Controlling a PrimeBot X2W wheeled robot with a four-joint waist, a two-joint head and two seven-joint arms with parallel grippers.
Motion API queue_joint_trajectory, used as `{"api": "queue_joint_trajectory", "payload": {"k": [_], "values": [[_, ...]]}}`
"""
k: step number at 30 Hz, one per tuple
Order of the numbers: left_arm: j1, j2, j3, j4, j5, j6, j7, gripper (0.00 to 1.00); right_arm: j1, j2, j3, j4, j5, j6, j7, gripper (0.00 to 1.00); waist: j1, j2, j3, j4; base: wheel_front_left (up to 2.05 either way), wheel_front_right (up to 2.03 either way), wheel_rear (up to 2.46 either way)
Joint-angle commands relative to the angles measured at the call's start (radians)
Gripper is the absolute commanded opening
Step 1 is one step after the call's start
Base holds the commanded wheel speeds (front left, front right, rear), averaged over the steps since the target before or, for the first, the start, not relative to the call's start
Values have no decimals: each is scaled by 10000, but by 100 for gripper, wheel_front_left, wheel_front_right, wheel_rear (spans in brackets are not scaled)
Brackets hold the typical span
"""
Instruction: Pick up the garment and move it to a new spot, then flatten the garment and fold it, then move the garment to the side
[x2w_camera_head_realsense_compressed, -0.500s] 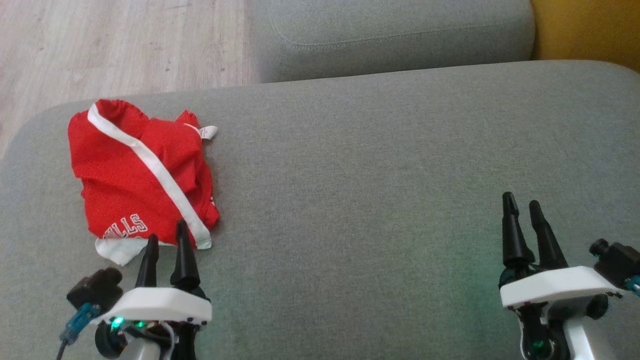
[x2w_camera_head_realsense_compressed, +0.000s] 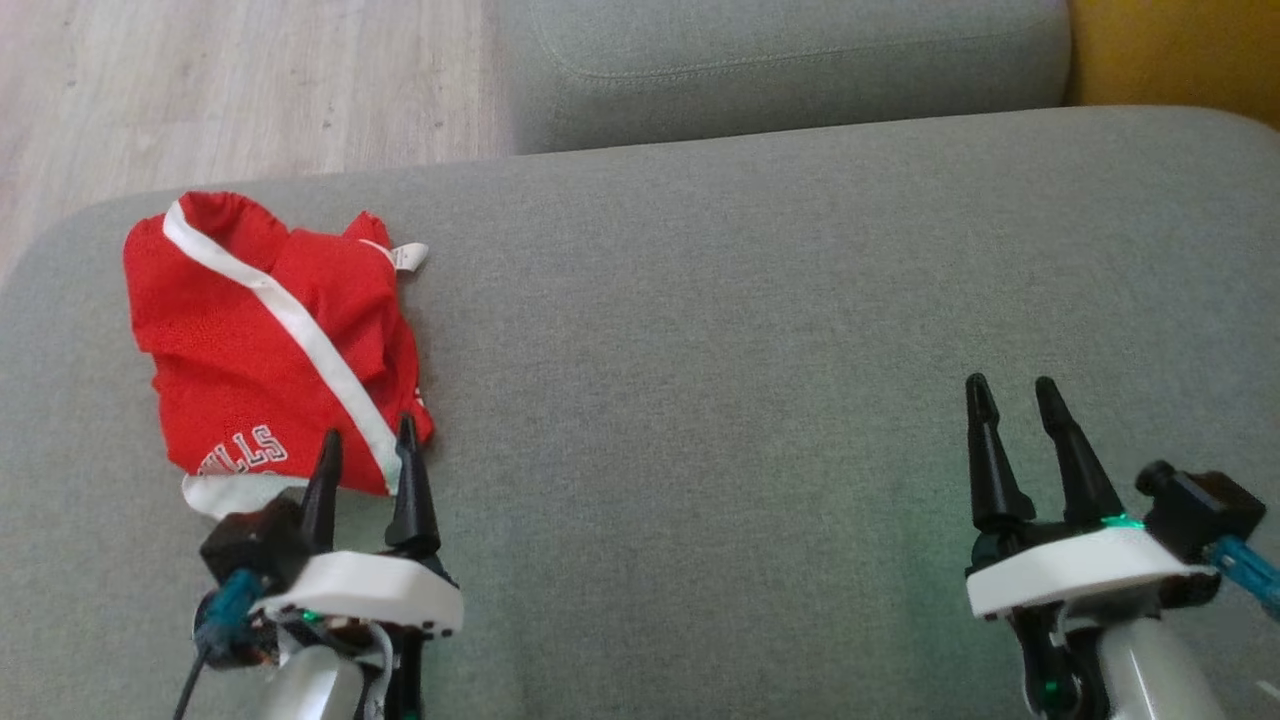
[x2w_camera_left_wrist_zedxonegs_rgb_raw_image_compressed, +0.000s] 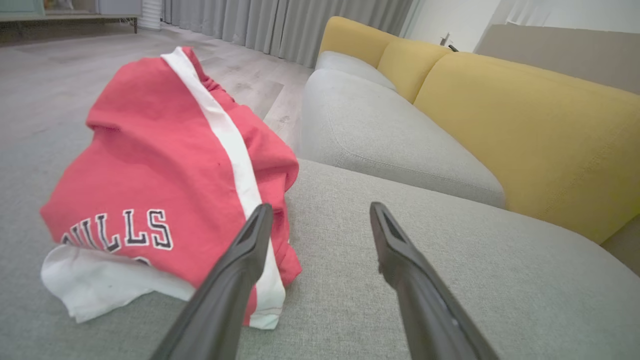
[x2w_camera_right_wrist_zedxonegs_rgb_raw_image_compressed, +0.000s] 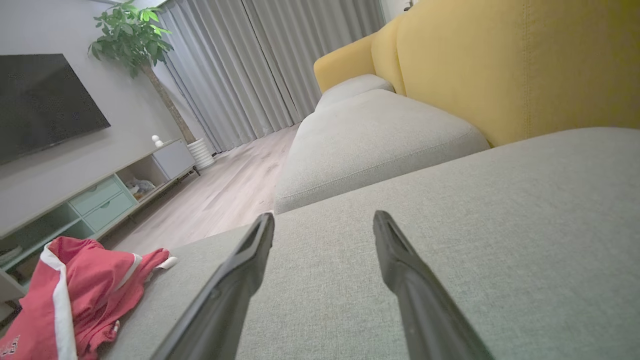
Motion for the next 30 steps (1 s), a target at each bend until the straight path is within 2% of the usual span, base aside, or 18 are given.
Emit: {"api": "queue_joint_trajectory", "payload": {"k": [1,16,23,30], "values": [[-632,273,32,-270,398,136,-182,100,-588,-69,224,-474,-461,-5,-193,100,-1,0,55,-10,0,0,0],[-1282,776,-1328,216,2313,1017,-623,100,-690,-78,535,-795,-2871,-6,-635,100,-1,0,265,97,0,0,0],[-1542,991,-1983,654,3160,1273,-799,100,-710,-82,717,-839,-3854,-6,-811,100,-1,0,246,134,0,0,0],[-1561,884,-2128,523,3228,1508,-1005,100,-698,-86,799,-1017,-4549,-6,-1017,100,-1,0,224,165,0,0,0]]}}
